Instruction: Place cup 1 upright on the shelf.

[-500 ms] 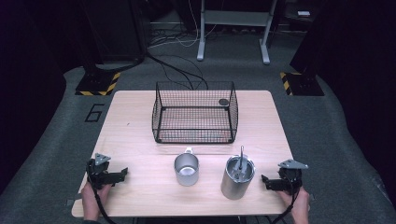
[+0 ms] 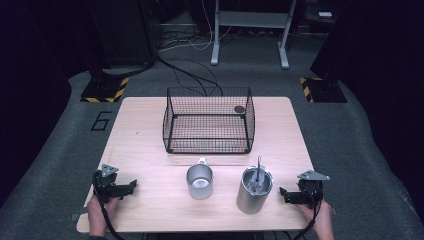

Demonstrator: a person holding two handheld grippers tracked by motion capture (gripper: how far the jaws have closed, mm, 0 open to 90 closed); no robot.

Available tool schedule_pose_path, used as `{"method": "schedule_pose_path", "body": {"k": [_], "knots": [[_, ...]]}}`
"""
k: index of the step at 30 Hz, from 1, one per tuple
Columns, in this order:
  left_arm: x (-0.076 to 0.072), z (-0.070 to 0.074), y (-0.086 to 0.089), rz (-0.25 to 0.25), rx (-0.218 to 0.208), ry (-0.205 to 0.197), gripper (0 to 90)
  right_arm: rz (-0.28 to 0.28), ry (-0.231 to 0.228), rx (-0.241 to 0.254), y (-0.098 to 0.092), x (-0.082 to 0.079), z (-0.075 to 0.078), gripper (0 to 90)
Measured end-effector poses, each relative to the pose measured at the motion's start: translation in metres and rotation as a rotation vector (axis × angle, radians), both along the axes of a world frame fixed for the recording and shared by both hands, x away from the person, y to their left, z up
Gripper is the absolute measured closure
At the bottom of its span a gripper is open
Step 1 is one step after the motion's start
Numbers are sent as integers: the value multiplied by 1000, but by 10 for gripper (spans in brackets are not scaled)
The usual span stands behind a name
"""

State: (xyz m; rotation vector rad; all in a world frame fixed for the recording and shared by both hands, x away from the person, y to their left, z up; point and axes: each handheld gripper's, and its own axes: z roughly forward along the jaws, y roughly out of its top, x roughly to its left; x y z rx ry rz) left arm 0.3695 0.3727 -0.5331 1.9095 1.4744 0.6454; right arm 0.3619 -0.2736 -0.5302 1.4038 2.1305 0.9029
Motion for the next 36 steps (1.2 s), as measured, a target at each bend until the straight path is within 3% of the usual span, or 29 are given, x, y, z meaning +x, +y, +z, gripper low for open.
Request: {"method": "schedule_pose_path", "body": {"k": [6, 10, 11, 14, 36], "knots": [[0, 0, 0, -1, 2, 0, 11, 2, 15, -8, 0, -1, 1, 0], [0, 0, 0, -1, 2, 0, 12, -28, 30, -3, 0, -2, 3, 0], [0, 0, 0, -1, 2, 0, 12, -9, 25, -3, -2, -3, 3, 0], [0, 0, 0, -1, 2, 0, 12, -1, 24, 56, -2, -8, 7, 0], [0, 0, 0, -1, 2, 0, 11, 156, -59, 120, 31, -56, 61, 0]]}}
